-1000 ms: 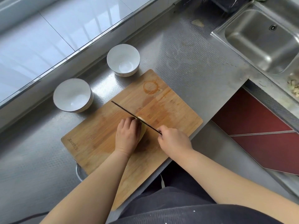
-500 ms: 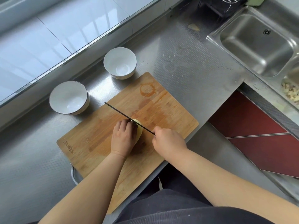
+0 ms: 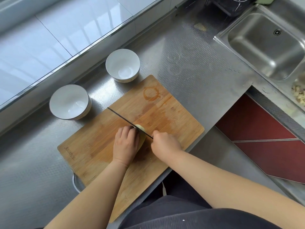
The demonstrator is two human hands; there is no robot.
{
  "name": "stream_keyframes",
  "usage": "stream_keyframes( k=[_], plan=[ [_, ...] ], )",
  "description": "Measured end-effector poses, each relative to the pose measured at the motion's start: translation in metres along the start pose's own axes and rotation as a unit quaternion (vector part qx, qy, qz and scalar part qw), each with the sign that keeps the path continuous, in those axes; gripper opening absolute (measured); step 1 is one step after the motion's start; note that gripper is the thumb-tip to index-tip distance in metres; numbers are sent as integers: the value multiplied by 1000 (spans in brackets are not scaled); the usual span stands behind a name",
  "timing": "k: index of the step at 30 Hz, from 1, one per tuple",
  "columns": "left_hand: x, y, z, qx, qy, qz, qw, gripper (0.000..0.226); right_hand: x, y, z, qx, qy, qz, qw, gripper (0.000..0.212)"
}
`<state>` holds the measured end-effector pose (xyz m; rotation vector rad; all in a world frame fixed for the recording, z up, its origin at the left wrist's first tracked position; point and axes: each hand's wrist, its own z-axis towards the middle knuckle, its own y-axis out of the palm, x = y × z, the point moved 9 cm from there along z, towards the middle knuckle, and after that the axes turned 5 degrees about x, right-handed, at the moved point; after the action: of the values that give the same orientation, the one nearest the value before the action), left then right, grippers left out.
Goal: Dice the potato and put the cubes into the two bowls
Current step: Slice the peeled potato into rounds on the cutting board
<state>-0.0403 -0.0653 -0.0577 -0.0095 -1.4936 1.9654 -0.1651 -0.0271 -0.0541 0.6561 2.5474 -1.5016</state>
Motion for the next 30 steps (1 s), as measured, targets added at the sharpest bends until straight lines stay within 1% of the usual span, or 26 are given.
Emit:
stream_keyframes(
  k=[5,11,15,20,25,30],
  plan=[
    [1,-2,1,5,8,-7,1000,25,11,13,9,-25,29,2,999,27],
    [2,-4,0,10,6,-7,1000,29,15,7,14,-35,30,21,999,27],
    [0,-1,-2,10,0,-12,1000,28,10,-1,3,-15,8,13,1000,24],
    [-5,2,-5,2,-8,-12,1000,27,-1,-18,-19,24,-28,-3,999,25],
    [-5,0,-7,9,-8,-15,1000,29,-4,-26,-37,31,-44,-17,998,24],
    [-4,-3,-7,15,-8,-21,1000,28,-6,-25,-40,28,-33,-5,999,26]
  ],
)
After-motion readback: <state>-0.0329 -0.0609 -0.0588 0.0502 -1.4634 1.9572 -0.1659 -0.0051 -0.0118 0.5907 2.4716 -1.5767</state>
